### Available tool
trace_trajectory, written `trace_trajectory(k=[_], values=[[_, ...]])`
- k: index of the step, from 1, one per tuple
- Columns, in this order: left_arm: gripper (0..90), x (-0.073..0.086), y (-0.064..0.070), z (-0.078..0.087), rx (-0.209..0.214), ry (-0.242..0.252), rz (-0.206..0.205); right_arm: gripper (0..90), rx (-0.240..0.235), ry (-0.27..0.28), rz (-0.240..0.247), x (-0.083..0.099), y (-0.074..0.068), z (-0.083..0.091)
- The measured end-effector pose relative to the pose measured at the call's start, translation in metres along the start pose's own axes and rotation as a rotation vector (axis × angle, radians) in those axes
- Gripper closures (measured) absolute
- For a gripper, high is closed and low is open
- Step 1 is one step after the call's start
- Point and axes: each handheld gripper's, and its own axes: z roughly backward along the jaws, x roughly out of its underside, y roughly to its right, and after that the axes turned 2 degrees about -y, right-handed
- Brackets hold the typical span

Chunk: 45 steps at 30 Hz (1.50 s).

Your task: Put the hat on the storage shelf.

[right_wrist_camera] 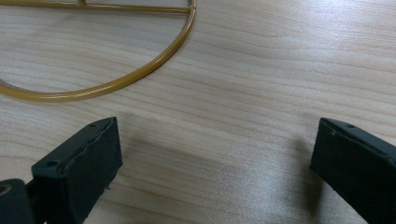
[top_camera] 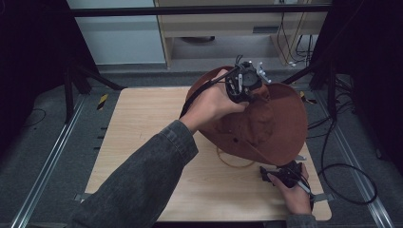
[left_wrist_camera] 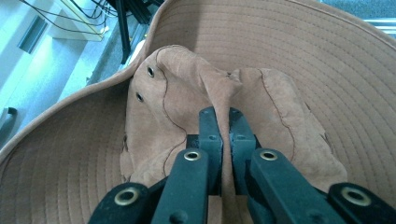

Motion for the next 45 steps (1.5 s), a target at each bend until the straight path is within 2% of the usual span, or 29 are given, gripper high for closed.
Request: trace_trajectory(k=[8, 12, 21, 32, 35, 45], values=[[84.2, 0.003, -0.001, -0.002, -0.003, -0.004, 0.006, 1.9, 0.004, 0.003, 0.004, 0.000, 0.000, 0.000], [78.8, 0.004, -0.001, -0.004, -0.013, -0.003, 0.012, 1.9, 0.004, 0.003, 0.004, 0.000, 0.000, 0.000], [75.1, 0.006, -0.001, -0.004, -0.003, 0.000, 0.022, 1.9, 0.004, 0.002, 0.004, 0.000, 0.000, 0.000], [56.7, 0.010, 0.003, 0.002, -0.034, 0.037, 0.035, 1.9, 0.004, 0.002, 0.005, 0.000, 0.000, 0.000], [50.3, 0.011, 0.005, 0.003, -0.056, 0.051, 0.036, 1.9, 0.004, 0.002, 0.004, 0.000, 0.000, 0.000], [45.4, 0.013, 0.005, 0.008, -0.050, 0.073, 0.052, 1.9, 0.004, 0.002, 0.004, 0.000, 0.000, 0.000]])
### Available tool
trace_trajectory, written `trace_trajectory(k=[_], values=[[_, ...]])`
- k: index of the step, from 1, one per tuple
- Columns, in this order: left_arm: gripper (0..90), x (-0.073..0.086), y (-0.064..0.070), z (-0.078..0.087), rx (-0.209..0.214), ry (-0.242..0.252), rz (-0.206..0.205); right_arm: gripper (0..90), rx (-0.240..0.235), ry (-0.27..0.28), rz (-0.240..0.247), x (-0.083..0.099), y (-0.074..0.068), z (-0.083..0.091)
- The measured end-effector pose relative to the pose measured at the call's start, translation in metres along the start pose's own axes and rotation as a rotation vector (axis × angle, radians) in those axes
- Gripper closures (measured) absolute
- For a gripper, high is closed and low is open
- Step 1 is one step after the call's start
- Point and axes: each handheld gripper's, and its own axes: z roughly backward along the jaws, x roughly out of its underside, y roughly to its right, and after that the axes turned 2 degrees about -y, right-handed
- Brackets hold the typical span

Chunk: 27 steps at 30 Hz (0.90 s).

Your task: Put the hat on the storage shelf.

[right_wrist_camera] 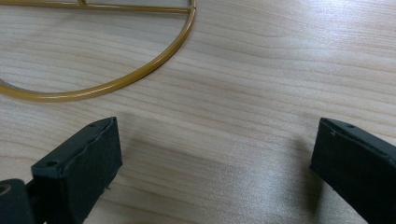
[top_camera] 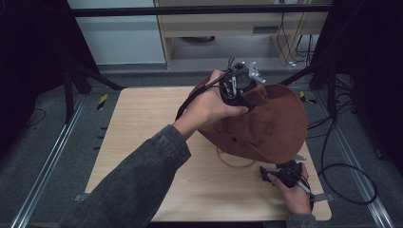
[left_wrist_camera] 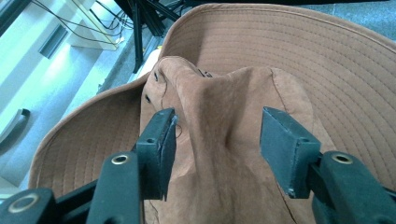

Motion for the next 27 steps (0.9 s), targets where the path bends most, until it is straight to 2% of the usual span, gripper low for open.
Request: trace_trajectory(k=[7, 13, 20, 27], values=[[41.8, 0.002, 0.000, 0.001, 0.002, -0.003, 0.006, 1.9, 0.000, 0.000, 0.000, 0.000, 0.000, 0.000], [34.6, 0.004, 0.000, 0.006, 0.004, 0.011, 0.018, 1.9, 0.000, 0.000, 0.000, 0.000, 0.000, 0.000], [30.6, 0.007, 0.001, 0.011, 0.021, 0.023, 0.024, 1.9, 0.000, 0.000, 0.000, 0.000, 0.000, 0.000], [22.4, 0.009, 0.004, 0.017, 0.035, 0.030, 0.032, 1.9, 0.000, 0.000, 0.000, 0.000, 0.000, 0.000]])
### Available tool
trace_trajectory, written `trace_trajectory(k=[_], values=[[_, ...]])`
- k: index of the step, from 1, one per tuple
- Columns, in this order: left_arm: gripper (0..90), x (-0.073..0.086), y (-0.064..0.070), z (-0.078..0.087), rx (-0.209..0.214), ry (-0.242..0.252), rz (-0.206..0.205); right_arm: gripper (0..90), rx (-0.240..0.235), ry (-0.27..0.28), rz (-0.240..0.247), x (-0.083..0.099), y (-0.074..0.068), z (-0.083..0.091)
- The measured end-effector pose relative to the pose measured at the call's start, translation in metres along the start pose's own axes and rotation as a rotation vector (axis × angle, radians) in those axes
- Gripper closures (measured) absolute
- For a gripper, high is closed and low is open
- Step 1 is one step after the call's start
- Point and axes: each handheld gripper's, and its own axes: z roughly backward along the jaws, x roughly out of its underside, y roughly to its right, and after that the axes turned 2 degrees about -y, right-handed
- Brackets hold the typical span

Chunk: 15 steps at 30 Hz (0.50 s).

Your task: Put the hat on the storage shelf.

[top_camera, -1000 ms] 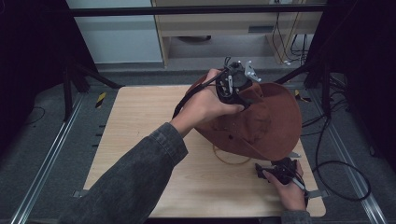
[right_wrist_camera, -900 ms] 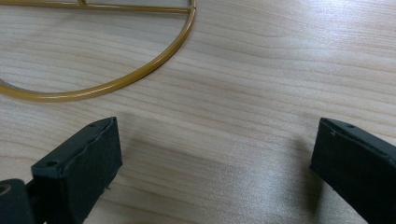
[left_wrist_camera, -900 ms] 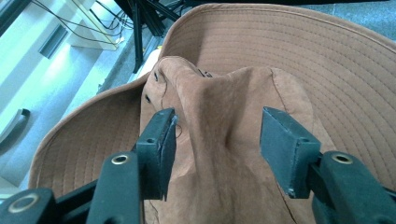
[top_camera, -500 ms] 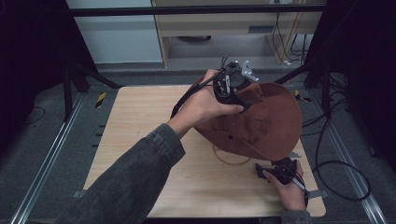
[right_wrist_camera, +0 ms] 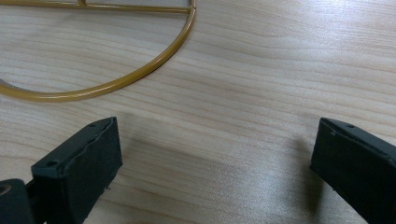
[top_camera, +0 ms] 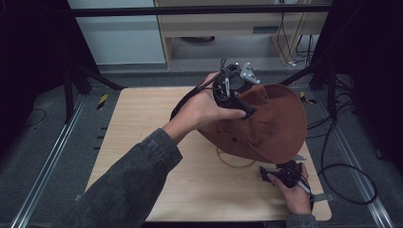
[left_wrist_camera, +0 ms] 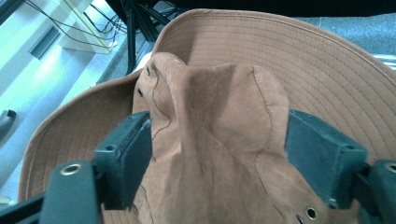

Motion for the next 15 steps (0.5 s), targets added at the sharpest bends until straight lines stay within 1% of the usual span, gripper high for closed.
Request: trace_trajectory(k=[5, 10, 15], values=[[17.3, 0.002, 0.002, 0.004, 0.005, -0.003, 0.005, 1.9, 0.000, 0.000, 0.000, 0.000, 0.000, 0.000], [12.3, 0.003, 0.004, 0.013, 0.013, 0.016, 0.015, 1.9, 0.000, 0.000, 0.000, 0.000, 0.000, 0.000], [10.0, 0.006, 0.007, 0.021, 0.017, 0.015, 0.005, 1.9, 0.000, 0.000, 0.001, 0.000, 0.000, 0.000]])
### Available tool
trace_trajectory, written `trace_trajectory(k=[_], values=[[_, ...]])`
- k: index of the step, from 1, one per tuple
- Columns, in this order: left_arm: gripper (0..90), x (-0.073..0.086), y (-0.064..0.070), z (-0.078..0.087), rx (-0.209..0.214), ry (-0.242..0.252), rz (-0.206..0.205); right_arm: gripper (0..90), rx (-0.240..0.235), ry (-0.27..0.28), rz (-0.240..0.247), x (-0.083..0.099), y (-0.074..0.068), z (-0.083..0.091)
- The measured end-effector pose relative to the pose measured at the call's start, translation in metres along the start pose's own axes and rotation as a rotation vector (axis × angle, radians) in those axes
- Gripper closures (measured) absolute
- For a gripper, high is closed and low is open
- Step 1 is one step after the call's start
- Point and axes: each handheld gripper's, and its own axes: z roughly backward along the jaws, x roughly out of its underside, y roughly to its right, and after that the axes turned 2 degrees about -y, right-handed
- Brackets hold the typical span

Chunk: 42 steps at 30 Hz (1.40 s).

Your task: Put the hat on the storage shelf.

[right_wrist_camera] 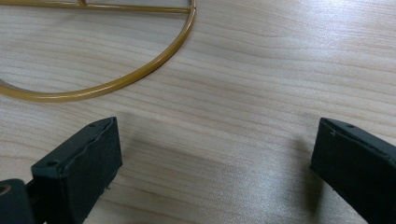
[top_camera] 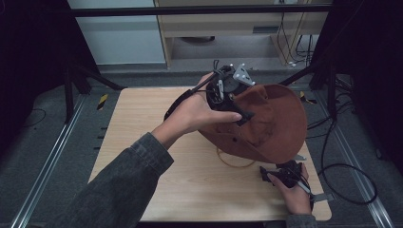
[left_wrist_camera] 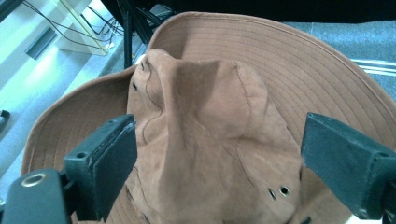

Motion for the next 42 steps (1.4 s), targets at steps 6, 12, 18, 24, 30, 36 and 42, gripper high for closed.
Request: trace_trajectory(k=[6, 12, 18, 24, 30, 36, 42], values=[[8.2, 0.005, 0.001, 0.009, -0.004, 0.002, 0.001, 1.9, 0.000, 0.000, 0.000, 0.000, 0.000, 0.000], [7.8, 0.016, -0.002, 0.026, -0.015, 0.020, 0.030, 1.9, 0.001, 0.001, 0.001, 0.000, 0.000, 0.000], [7.2, 0.040, -0.009, 0.052, -0.053, 0.042, 0.063, 1.9, 0.002, 0.002, 0.002, 0.000, 0.000, 0.000], [6.6, 0.078, -0.014, 0.073, -0.084, 0.065, 0.120, 1.9, 0.002, 0.001, 0.003, 0.000, 0.000, 0.000], [6.5, 0.137, -0.010, 0.093, -0.123, 0.075, 0.145, 1.9, -0.003, 0.000, 0.001, 0.000, 0.000, 0.000], [5.9, 0.185, -0.006, 0.092, -0.132, 0.026, 0.183, 1.9, -0.007, 0.000, 0.002, 0.000, 0.000, 0.001], [5.9, 0.231, -0.003, 0.071, -0.131, -0.047, 0.225, 1.9, -0.006, 0.000, 0.001, 0.000, 0.000, 0.001]])
